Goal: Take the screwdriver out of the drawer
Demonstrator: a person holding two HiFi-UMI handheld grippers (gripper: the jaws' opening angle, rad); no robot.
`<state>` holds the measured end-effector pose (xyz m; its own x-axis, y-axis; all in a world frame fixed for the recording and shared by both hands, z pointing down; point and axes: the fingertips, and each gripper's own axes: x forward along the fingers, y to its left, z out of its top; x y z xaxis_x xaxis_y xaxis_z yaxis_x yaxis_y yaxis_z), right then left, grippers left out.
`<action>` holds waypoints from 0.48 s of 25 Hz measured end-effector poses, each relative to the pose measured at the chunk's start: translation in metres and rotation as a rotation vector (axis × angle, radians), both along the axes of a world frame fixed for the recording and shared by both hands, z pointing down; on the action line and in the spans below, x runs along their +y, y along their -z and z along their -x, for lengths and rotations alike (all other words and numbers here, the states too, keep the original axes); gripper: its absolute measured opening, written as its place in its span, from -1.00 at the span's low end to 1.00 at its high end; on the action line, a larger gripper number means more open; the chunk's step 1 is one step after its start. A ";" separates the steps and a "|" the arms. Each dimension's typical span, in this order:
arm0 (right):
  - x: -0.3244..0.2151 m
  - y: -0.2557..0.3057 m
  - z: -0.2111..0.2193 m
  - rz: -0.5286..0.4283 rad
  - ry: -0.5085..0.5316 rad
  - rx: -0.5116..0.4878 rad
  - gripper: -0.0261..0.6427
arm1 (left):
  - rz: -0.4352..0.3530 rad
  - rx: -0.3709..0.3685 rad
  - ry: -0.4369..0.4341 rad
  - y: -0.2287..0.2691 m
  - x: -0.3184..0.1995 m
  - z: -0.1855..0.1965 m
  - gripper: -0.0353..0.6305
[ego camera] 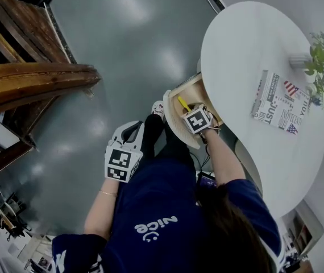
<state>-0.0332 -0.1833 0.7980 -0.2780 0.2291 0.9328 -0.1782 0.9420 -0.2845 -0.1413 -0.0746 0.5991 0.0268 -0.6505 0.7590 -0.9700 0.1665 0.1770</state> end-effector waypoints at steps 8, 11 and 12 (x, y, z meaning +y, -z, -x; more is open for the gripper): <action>-0.005 0.038 -0.004 0.009 -0.117 -0.061 -0.70 | -0.045 0.018 -0.049 0.012 -0.020 -0.004 -0.88; -0.007 0.052 -0.007 -0.005 -0.129 -0.078 -0.70 | -0.063 0.020 -0.084 0.017 -0.028 -0.008 -0.88; -0.007 0.056 -0.008 -0.009 -0.135 -0.085 -0.70 | -0.069 0.019 -0.093 0.019 -0.030 -0.010 -0.88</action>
